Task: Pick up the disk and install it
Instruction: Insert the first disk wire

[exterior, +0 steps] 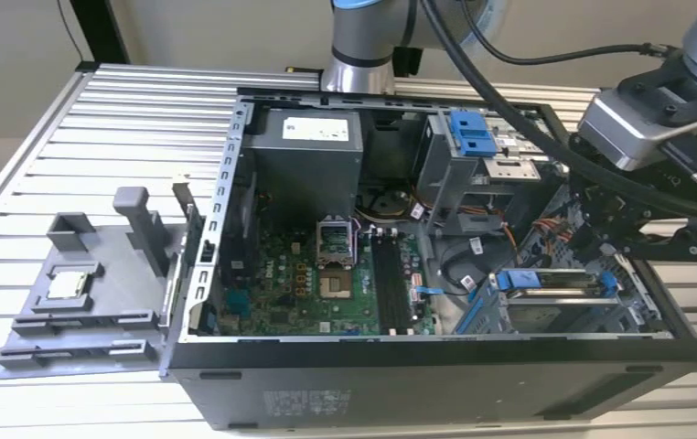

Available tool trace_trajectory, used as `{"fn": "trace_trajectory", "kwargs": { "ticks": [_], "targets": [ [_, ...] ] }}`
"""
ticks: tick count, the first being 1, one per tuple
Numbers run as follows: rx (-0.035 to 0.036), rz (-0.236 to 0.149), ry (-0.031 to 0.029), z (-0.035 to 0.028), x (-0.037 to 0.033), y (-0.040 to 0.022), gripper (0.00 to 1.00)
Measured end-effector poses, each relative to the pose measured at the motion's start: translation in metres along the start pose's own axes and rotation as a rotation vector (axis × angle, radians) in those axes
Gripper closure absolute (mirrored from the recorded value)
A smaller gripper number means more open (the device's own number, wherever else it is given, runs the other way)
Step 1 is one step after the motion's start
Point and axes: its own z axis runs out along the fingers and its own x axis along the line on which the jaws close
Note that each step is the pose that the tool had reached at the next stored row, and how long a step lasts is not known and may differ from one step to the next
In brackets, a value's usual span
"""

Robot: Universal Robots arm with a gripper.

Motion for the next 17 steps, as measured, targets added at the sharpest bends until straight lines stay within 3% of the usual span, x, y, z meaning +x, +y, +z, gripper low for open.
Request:
{"fn": "trace_trajectory", "kwargs": {
  "ticks": [3, 6, 17],
  "targets": [
    [0.0065, 0.000, 0.0020, -0.0004, -0.0021, 0.0068, 1.00],
    [0.0181, 0.002, 0.0057, -0.0005, -0.0034, 0.0115, 1.00],
    [0.0213, 0.150, 0.0158, 0.0005, -0.0034, 0.0115, 1.00]
  ]
}}
